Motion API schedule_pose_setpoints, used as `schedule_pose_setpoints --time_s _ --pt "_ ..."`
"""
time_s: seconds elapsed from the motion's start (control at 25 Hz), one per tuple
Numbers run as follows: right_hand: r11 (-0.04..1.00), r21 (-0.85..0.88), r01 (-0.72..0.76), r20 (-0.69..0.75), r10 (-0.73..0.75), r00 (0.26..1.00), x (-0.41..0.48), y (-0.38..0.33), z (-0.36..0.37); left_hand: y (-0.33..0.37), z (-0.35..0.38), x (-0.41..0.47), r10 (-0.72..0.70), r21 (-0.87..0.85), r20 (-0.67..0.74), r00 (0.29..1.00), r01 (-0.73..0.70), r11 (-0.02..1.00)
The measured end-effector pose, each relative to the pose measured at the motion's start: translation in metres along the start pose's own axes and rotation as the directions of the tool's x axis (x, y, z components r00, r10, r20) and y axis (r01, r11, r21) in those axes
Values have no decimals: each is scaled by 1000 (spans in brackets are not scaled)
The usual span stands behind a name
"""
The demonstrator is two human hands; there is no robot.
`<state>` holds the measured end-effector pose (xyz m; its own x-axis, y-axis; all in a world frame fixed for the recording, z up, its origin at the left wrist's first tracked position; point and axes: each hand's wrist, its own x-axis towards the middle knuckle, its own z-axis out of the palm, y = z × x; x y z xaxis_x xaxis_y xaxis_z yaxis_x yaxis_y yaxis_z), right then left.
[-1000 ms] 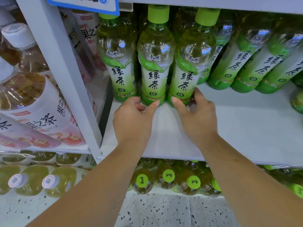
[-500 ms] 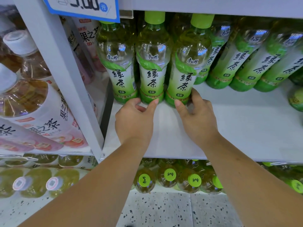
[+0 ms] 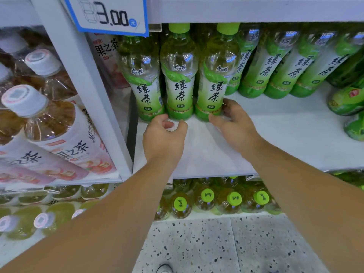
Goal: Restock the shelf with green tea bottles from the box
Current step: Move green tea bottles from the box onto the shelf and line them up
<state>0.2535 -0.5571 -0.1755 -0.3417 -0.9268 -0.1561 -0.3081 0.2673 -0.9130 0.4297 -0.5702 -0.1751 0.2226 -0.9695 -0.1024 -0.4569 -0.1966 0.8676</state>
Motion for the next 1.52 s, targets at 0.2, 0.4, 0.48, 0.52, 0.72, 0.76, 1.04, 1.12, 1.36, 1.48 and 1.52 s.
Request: schedule_pose_setpoints --time_s 0.2,0.4,0.48,0.52,0.72,0.76,1.04,1.12,1.36,1.48,1.52 --pt "956 210 -205 -117 233 965 -20 -20 -10 12 -19 -5 -55 -105 254 966 84 991" --pt "931 246 -271 -78 298 951 -67 -15 -24 18 -49 -29 -68 -152 490 869 162 975" --pt "924 223 -309 -67 331 941 -85 -13 -33 19 -57 -38 -88 -138 527 845 188 972" --pt "921 208 -329 -58 347 936 -94 -12 -37 20 -61 -42 -101 -120 539 836 196 973" --pt "901 183 -393 85 383 920 -154 -16 -56 36 -92 -85 -144 -31 628 765 210 977" --pt "899 175 -401 101 389 916 -168 -19 -60 39 -98 -97 -147 -21 644 751 209 978" --pt "878 183 -442 53 440 897 -277 -29 -114 81 -114 -187 -121 36 730 673 138 990" --pt "866 203 -458 3 467 884 -308 -33 -140 96 -114 -221 -113 51 742 661 113 992" --pt "870 171 -463 -49 477 878 -403 -26 -238 140 -110 -329 -58 70 776 629 5 998" --pt "866 172 -470 -96 489 867 -446 -15 -290 164 -94 -384 -28 80 816 577 -66 995" --pt "858 191 -478 -113 503 857 -458 -12 -306 172 -87 -400 -18 80 827 562 -87 993"
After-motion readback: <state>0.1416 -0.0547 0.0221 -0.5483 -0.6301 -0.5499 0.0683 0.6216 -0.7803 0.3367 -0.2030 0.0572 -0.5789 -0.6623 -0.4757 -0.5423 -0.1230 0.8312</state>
